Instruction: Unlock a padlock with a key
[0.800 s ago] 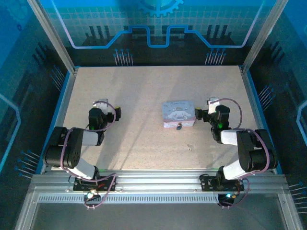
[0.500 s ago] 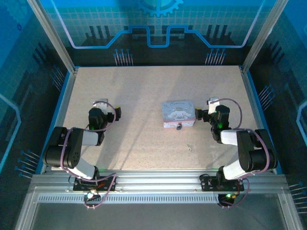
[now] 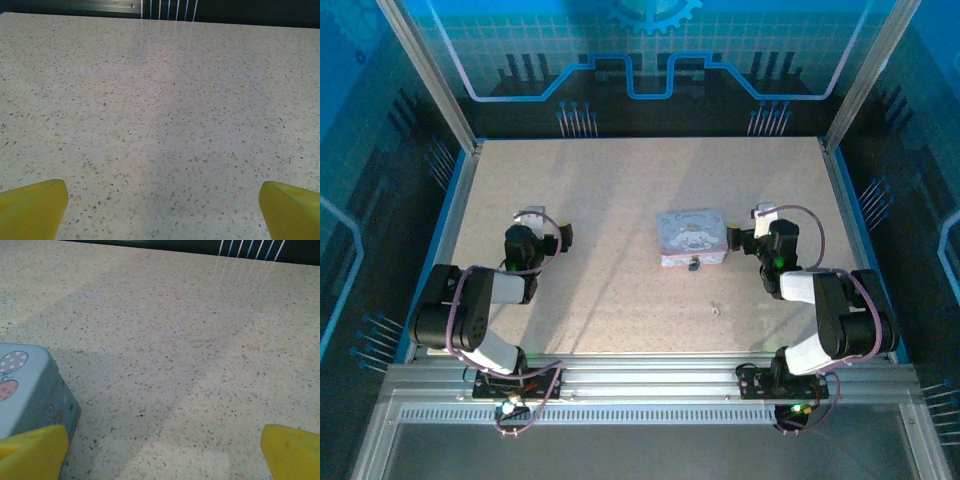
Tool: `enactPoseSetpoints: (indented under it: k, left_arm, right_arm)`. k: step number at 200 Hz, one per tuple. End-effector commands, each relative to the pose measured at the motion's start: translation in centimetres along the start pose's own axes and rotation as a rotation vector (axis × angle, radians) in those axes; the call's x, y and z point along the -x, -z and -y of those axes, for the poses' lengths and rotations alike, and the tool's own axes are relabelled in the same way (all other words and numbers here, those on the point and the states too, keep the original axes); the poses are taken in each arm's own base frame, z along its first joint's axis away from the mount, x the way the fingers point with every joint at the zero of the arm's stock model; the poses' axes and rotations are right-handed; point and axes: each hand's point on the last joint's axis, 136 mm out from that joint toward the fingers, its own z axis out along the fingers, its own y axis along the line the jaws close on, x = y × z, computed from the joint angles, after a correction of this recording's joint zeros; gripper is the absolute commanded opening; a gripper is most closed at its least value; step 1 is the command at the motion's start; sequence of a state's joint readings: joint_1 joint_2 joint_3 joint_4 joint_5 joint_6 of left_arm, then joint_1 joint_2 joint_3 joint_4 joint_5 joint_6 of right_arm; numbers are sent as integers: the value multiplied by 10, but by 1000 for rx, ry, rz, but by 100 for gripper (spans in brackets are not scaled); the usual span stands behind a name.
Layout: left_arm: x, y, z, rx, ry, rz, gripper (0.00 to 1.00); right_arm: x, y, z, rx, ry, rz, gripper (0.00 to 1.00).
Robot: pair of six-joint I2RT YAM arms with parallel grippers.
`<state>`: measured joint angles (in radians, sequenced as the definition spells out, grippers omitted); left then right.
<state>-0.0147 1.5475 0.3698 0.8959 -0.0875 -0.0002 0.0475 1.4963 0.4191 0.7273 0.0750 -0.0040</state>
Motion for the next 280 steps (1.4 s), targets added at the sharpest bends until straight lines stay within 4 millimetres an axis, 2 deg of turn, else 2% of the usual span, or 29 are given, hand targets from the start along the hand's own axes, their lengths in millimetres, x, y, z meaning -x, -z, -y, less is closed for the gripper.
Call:
enactPoseSetpoints:
  k: [1, 38, 91, 113, 131, 162, 175, 195, 226, 243, 280]
  left_arm:
    - [10, -2, 1, -17, 0, 25, 99]
    - [11, 1, 6, -45, -9, 34, 99]
    - [45, 39, 12, -55, -15, 114, 99]
    - [61, 52, 13, -51, 139, 50, 99]
    - [68, 58, 19, -64, 306, -46, 99]
    - [54, 59, 40, -91, 443, -231, 99]
    - [46, 58, 56, -128, 476, -292, 99]
    - [33, 53, 97, -240, 526, -382, 99]
    - [25, 47, 180, -470, 516, -502, 91]
    - [20, 41, 216, -552, 530, -559, 88]
    - [3, 26, 268, -620, 521, -637, 85]
  right_arm:
    - [11, -2, -3, 13, -1, 36, 100]
    - [14, 2, 1, -1, -18, 40, 100]
    - [41, 37, 5, 9, -68, 28, 100]
    - [54, 54, -5, 66, -137, 8, 100]
    - [51, 67, -17, 141, -209, -68, 100]
    - [46, 80, -44, 285, -309, -193, 100]
    - [42, 81, -52, 336, -345, -246, 100]
    - [36, 78, -67, 422, -391, -322, 100]
    - [19, 61, -76, 466, -448, -444, 100]
    - [12, 51, -78, 470, -468, -484, 100]
    - [7, 38, -87, 535, -480, -519, 100]
